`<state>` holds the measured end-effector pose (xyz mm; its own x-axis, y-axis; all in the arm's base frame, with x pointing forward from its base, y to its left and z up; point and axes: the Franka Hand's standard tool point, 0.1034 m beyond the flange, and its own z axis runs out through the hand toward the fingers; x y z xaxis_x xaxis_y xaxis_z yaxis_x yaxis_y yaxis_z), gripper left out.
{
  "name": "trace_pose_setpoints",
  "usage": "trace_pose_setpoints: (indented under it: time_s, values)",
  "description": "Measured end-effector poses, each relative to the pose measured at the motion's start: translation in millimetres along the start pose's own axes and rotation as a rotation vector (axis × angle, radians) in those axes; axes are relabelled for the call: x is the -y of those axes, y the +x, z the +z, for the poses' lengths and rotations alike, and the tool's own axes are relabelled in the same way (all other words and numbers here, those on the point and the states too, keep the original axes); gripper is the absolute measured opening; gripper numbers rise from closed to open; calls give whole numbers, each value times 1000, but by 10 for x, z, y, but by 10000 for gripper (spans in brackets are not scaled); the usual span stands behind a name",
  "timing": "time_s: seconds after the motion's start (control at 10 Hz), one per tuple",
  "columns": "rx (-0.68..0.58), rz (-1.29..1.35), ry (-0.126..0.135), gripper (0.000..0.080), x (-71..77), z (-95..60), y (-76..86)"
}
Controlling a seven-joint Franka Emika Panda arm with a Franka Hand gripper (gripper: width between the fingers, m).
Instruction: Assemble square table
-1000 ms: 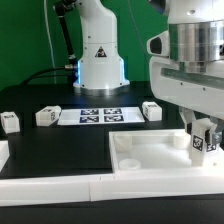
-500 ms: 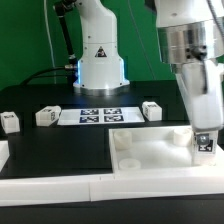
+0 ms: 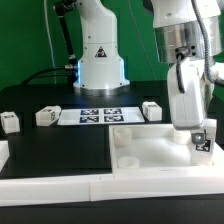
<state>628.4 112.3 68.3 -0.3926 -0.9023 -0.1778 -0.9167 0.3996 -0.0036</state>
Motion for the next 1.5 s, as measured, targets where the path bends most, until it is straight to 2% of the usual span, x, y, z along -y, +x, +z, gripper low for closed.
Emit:
trace_pose_setpoints:
  time_s: [0.2, 0.3, 0.4, 0.5, 0.7, 1.2, 1.3, 1.4, 1.5]
  values:
    - [0, 0, 0, 595, -1, 1, -1]
    - [1, -2, 0, 595, 0, -3, -2]
    - [8, -25, 7, 640, 5, -78, -15]
    - [21, -56, 13, 647, -19, -218, -3]
    - [35, -71, 21, 647, -64, -396, 6]
    - [28, -75, 15, 649, -78, -338, 24]
    - [29, -129, 36, 649, -85, -348, 60]
    - [23, -199, 60, 649, -205, -357, 187]
    - [19, -255, 48, 649, -362, -371, 240]
